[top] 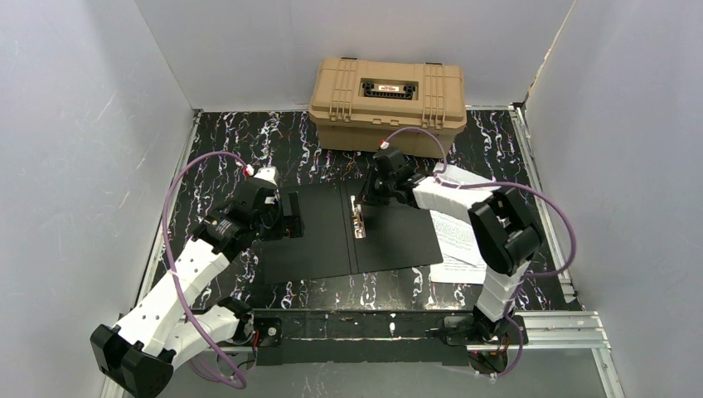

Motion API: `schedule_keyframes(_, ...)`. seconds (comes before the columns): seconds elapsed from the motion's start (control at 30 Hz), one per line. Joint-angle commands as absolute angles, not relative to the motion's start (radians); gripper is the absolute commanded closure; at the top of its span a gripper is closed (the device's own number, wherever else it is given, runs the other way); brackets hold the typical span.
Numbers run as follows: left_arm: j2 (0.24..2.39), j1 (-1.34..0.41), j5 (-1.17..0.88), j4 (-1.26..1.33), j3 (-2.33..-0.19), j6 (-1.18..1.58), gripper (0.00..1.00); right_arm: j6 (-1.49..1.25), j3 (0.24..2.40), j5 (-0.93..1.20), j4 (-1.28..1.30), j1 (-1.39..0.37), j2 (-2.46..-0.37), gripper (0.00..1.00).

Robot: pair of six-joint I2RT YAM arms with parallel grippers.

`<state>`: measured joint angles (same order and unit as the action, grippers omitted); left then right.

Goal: Put the files into the folder

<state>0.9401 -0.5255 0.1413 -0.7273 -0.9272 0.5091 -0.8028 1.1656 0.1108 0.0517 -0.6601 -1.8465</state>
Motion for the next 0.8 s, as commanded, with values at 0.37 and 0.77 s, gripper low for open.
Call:
schedule_keyframes(0.37, 0.954, -0.526, 0.085, -0.712, -0.922, 0.503, 0.02, -0.577, 1.027, -0.187, 0.343, -0.607, -1.419, 0.56)
schedule_keyframes(0.77, 0.963, -0.526, 0.048, -0.704, -0.916, 0.502, 0.02, -0.492, 0.918, -0.211, 0.401, -0.459, -1.364, 0.16)
